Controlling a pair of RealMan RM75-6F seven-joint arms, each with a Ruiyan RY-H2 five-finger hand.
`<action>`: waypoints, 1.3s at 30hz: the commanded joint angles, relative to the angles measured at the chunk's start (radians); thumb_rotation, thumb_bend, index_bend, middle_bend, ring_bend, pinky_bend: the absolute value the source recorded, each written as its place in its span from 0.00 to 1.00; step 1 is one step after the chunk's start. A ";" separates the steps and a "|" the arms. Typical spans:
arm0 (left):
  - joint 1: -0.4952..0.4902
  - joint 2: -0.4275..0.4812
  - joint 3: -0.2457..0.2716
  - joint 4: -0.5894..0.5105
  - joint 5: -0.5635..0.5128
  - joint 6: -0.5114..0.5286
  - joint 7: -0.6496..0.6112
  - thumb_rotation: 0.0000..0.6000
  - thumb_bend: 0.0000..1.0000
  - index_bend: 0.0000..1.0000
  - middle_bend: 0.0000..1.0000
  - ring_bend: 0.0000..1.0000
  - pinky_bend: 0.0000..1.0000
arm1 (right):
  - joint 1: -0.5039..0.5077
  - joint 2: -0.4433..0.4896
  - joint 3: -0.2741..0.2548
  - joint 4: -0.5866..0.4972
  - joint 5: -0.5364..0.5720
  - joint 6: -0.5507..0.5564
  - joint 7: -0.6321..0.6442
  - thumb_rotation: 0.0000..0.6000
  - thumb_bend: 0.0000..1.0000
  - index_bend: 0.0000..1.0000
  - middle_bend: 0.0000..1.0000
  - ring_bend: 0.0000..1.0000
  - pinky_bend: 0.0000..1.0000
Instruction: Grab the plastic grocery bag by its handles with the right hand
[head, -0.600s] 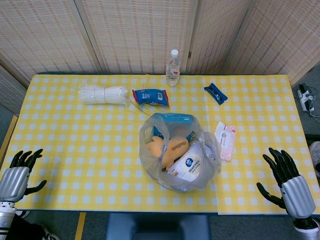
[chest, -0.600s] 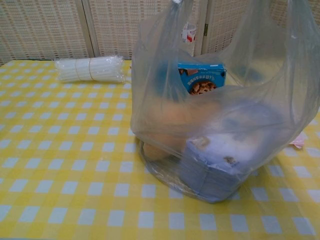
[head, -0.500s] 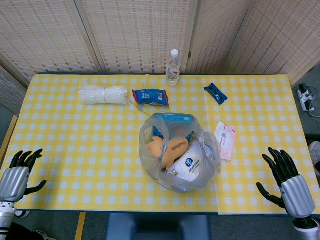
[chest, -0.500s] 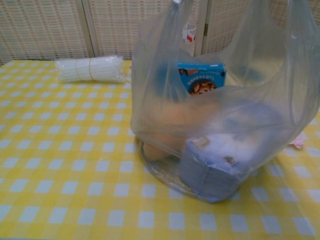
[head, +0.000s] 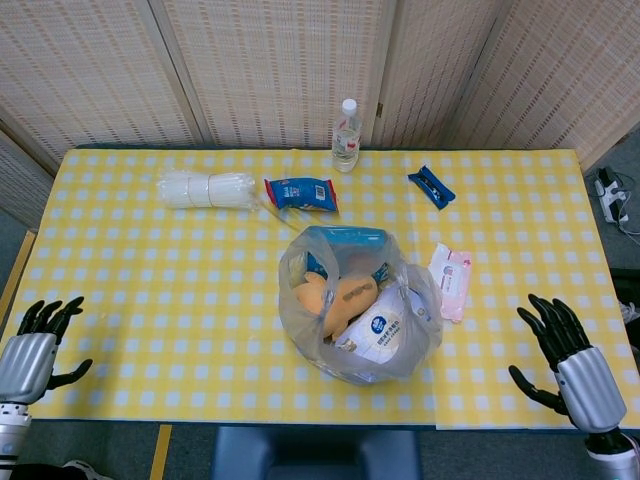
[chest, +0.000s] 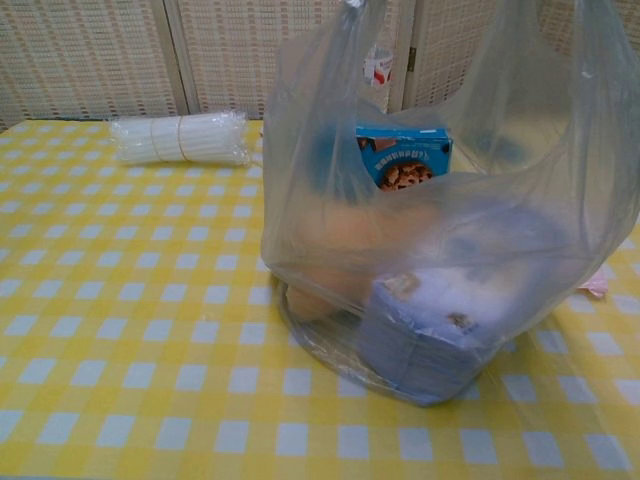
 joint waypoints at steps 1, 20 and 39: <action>0.005 0.004 -0.002 0.000 -0.004 0.004 -0.006 1.00 0.27 0.09 0.25 0.12 0.00 | 0.041 0.009 -0.011 0.025 -0.051 -0.002 0.124 1.00 0.34 0.00 0.00 0.00 0.00; -0.001 -0.004 -0.008 0.002 -0.016 -0.005 0.008 1.00 0.27 0.09 0.25 0.12 0.00 | 0.227 0.140 -0.018 -0.044 -0.067 -0.174 0.388 1.00 0.27 0.00 0.00 0.00 0.00; 0.003 0.000 -0.014 0.002 -0.021 0.003 0.002 1.00 0.27 0.09 0.25 0.12 0.00 | 0.346 0.109 -0.042 -0.004 -0.128 -0.164 0.681 1.00 0.25 0.00 0.01 0.03 0.00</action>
